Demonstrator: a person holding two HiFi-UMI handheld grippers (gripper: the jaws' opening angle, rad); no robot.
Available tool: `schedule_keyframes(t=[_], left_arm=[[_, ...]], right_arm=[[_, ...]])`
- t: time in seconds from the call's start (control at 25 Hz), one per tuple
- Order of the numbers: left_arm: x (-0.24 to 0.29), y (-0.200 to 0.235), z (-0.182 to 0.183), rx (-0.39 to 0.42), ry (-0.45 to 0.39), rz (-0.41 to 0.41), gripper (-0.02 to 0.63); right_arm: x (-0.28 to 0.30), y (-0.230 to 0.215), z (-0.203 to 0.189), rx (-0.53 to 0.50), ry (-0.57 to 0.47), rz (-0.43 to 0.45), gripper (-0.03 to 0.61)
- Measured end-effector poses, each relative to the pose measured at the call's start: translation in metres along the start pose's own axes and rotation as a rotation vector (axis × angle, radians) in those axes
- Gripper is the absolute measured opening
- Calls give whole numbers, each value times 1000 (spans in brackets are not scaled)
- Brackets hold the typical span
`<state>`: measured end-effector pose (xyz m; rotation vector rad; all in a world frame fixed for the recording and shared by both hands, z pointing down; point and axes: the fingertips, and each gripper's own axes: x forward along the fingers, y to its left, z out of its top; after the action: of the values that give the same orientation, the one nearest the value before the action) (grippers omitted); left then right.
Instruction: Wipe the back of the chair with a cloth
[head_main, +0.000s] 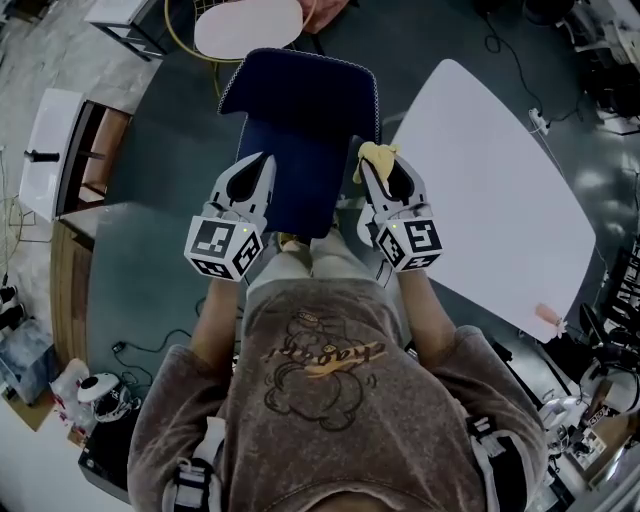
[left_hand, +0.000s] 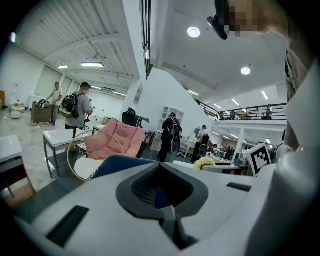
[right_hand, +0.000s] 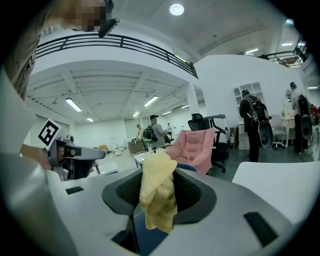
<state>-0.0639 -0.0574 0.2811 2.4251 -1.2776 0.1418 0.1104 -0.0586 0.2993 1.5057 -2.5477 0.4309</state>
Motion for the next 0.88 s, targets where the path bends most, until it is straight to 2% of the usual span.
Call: schedule_keyframes(t=[0.2, 0.44, 0.88], left_arm=[[17, 6, -9, -2, 11, 5, 9], [27, 24, -12, -7, 7, 31, 9], [27, 73, -32, -29, 4, 116, 9]], right_arm=[[27, -1, -5, -2, 5, 37, 170], [85, 14, -10, 4, -2, 104, 170], [212, 70, -31, -42, 4, 273, 170]])
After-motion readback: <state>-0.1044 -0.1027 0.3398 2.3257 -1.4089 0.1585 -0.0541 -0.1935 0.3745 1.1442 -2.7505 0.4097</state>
